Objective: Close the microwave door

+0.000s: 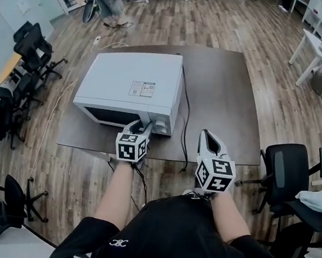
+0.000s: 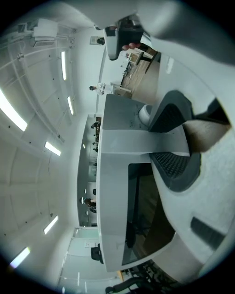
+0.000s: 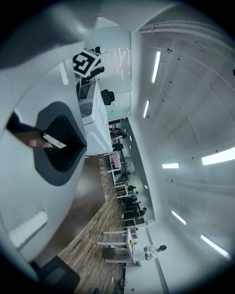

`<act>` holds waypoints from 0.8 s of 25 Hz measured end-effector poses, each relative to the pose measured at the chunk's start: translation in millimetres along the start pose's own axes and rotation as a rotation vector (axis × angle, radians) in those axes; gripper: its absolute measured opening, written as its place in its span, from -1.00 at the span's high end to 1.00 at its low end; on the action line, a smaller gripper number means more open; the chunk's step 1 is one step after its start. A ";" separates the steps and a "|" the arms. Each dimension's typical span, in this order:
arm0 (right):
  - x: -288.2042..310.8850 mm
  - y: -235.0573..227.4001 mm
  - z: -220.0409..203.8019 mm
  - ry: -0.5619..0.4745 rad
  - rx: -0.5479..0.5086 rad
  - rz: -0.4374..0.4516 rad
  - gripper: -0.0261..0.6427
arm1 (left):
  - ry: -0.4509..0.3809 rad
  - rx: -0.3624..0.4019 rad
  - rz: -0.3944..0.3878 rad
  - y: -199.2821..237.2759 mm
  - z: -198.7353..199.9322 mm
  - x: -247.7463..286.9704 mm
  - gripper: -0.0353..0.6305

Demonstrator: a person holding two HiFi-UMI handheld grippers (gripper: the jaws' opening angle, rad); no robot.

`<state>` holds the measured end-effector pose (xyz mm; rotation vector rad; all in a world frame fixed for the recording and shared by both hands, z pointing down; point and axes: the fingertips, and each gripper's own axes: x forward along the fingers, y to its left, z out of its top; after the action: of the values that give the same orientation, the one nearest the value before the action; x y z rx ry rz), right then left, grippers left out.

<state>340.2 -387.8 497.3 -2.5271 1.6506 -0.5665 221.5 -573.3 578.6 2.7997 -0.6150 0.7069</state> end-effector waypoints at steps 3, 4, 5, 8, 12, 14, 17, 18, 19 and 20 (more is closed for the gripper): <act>2.2 0.6 -0.6 0.005 -0.005 0.007 0.89 | -0.009 0.012 -0.004 0.1 0.4 1.1 0.47; 2.6 0.0 -1.2 0.008 -0.006 0.006 0.89 | -0.012 0.013 -0.006 -0.4 0.7 1.2 0.47; 2.9 -0.4 -1.9 0.011 -0.005 0.006 0.89 | -0.015 0.013 -0.006 -0.5 1.3 1.2 0.46; 2.8 -0.6 -4.1 0.017 -0.002 0.004 0.89 | -0.019 0.013 -0.003 -0.1 1.2 0.8 0.46; 1.4 1.7 -5.0 0.018 -0.003 0.005 0.89 | -0.021 -0.002 0.003 0.5 1.1 1.7 0.46; -1.0 4.6 -5.3 0.019 -0.008 0.005 0.89 | -0.021 -0.024 -0.005 -0.5 1.8 2.1 0.46; -5.1 12.7 -3.8 0.016 -0.020 0.010 0.89 | -0.021 -0.075 -0.018 -0.4 1.6 -0.7 0.43; -6.1 15.7 -2.2 0.013 -0.025 0.012 0.89 | -0.022 -0.083 -0.013 0.0 2.6 -2.7 0.43; -6.5 18.5 -0.2 0.010 -0.029 0.015 0.89 | -0.029 -0.085 -0.005 0.2 4.5 -5.3 0.44; -6.4 21.2 1.6 0.006 -0.032 0.018 0.89 | -0.040 -0.080 0.003 0.2 6.8 -8.5 0.45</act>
<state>320.0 -391.2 488.7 -2.5327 1.6961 -0.5516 217.4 -572.4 568.6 2.7459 -0.6394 0.6145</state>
